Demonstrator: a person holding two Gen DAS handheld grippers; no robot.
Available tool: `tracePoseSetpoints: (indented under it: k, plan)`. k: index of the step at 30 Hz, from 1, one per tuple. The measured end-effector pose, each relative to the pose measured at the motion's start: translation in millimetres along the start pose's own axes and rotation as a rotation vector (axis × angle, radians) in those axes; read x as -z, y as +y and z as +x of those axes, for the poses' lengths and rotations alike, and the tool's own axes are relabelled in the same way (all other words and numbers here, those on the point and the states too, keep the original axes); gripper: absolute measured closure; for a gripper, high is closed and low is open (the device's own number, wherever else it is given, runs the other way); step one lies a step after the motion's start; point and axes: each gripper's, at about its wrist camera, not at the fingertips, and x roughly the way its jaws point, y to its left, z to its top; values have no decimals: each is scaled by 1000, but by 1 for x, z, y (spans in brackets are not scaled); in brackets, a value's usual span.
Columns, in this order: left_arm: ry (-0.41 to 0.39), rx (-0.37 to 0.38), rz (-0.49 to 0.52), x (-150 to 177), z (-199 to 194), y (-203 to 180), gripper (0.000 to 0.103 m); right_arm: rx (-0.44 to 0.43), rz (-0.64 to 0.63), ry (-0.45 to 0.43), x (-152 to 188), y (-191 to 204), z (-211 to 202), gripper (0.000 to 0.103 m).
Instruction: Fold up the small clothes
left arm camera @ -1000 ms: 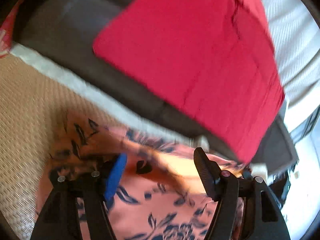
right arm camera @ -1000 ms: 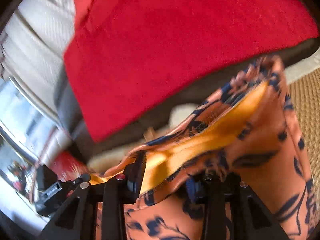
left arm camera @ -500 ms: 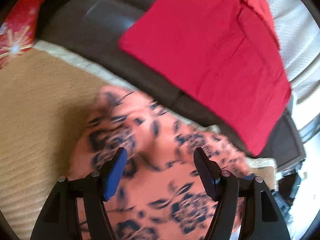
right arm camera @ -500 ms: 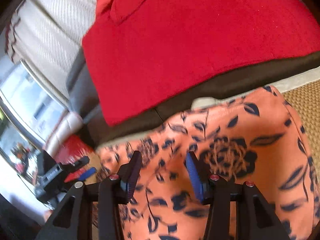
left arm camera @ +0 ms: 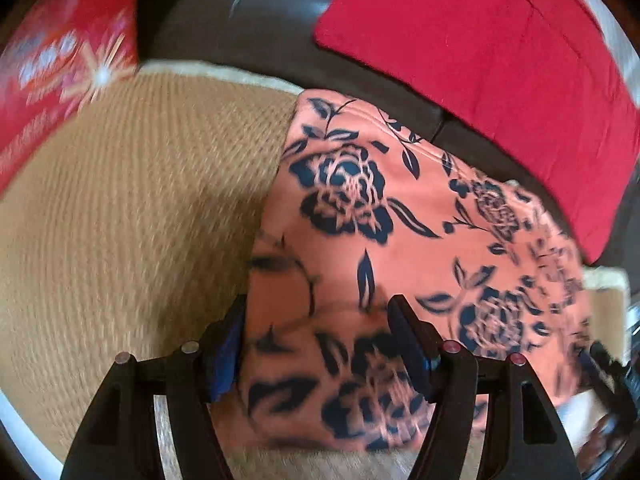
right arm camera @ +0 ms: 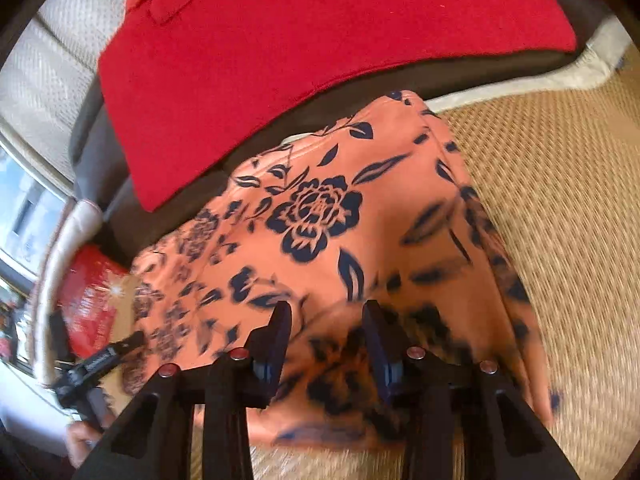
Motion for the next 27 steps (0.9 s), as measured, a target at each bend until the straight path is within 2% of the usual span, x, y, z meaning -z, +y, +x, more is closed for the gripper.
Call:
tracePoseSetpoints:
  k: [2,6,10,14,22,24,25,26,27]
  plan:
    - [-13,42,-37,11,-12,8,33,-50,67,-37,8,-13,-23,39]
    - [-45,97,-92,39,-38,24,26,-92,196,-101,25,-41,-56,36]
    - [-24,177,-162,58,-48,34,22,-129,338,-84,39,-72,-69,35]
    - [61,271,-252,63,-28,31,21,-141,423,-44,52,-84,-63,35]
    - [-20,285,-321,46,-17,22,21,-92,451,-109,32,-76,-27,35]
    - [-40,269,-312,42,-15,18,22,-79,439,-135,27,-69,-18,35]
    - [-48,266,-311,41,-14,17,22,-75,436,-147,27,-66,-14,37]
    - [-62,256,-306,40,-14,16,25,-65,435,-156,27,-64,-11,46]
    - [-76,222,-288,39,-14,14,40,-36,430,-161,26,-62,-8,70]
